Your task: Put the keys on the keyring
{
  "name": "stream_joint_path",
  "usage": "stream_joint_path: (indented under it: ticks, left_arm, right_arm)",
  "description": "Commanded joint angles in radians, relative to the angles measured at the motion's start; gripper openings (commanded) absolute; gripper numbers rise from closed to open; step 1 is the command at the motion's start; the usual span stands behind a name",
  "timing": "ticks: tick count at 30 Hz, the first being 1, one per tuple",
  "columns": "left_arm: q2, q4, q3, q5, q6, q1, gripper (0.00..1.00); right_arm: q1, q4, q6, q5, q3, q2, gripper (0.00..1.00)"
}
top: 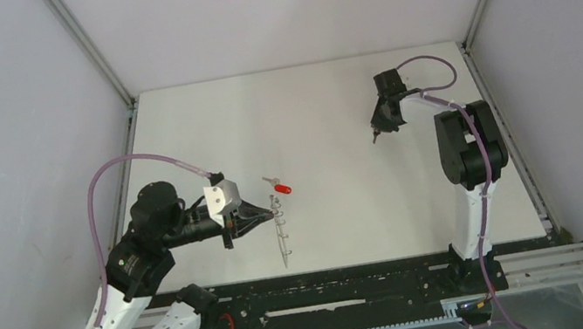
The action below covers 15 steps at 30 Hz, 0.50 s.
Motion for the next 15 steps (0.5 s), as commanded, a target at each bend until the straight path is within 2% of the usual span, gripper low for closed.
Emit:
stream_joint_path:
  ticks: [1,5,10,15]
  left_arm:
    - [-0.010,0.029,0.060,-0.003,0.019,0.005,0.00]
    - [-0.011,0.028,0.057,0.000,0.015,0.005,0.00]
    - [-0.009,0.028,0.054,-0.004,-0.002,0.005,0.00]
    - [-0.018,0.034,0.040,-0.006,-0.037,0.005,0.00]
  right_arm:
    - [0.010,0.010,0.008,0.031,0.022,-0.003,0.15]
    - [0.023,0.032,-0.027,0.037,0.007,-0.030,0.00]
    - [0.081,0.082,-0.131,-0.003,-0.059,-0.130,0.00]
    - [0.192,0.097,-0.290,-0.210,-0.190,-0.262,0.00]
